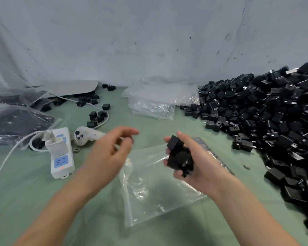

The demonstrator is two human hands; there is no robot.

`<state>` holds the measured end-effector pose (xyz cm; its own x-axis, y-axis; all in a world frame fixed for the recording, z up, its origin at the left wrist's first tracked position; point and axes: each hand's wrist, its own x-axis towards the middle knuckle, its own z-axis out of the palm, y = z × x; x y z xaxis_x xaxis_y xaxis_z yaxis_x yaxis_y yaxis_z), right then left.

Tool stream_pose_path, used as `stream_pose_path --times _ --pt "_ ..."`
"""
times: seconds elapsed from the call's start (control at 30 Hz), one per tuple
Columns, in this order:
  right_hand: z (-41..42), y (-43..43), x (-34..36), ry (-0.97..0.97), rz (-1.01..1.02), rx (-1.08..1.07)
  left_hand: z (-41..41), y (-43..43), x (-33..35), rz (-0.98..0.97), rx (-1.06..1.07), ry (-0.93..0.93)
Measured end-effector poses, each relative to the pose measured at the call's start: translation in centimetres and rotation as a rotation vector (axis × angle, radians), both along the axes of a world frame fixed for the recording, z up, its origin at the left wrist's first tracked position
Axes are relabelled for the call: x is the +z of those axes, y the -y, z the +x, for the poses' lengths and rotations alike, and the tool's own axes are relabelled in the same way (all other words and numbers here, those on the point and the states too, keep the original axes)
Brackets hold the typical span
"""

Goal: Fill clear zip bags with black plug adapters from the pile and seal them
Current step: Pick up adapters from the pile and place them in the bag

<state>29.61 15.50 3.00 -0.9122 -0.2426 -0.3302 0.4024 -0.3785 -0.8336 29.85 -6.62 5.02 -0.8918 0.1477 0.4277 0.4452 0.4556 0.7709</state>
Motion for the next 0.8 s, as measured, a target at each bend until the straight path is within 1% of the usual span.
stream_pose_path --times 0.1,0.2,0.33,0.43,0.53,0.6,0.67,0.73,0.8 --pt "0.9 1.8 0.0 -0.079 0.033 0.165 0.5 -1.9 -1.2 -0.211 -0.166 0.012" --pt "1.3 2.2 0.1 -0.148 0.073 0.252 0.6 -2.6 -1.8 -0.187 -0.203 0.025" --pt "1.0 1.7 0.2 -0.183 0.163 0.268 0.3 -2.3 -1.7 -0.12 -0.201 0.085" --pt "0.7 1.5 0.1 -0.136 0.144 0.188 -0.5 -1.1 -1.4 -0.044 -0.079 0.141" --pt "0.0 0.7 0.2 -0.047 0.068 0.018 -1.6 1.5 -1.1 -0.059 0.025 0.245" --pt "-0.5 -0.2 0.4 0.032 -0.047 -0.111 -1.9 3.5 -1.4 -0.123 0.055 0.311" --pt "-0.8 -1.1 0.7 0.078 -0.137 -0.209 -2.0 5.1 -2.0 -0.23 0.079 0.372" --pt "-1.0 -2.1 0.8 0.093 -0.155 -0.269 -2.0 6.4 -2.5 -0.346 0.087 0.41" --pt "-1.1 -2.7 0.8 0.099 -0.146 -0.296 -2.0 7.4 -2.8 -0.417 0.097 0.462"
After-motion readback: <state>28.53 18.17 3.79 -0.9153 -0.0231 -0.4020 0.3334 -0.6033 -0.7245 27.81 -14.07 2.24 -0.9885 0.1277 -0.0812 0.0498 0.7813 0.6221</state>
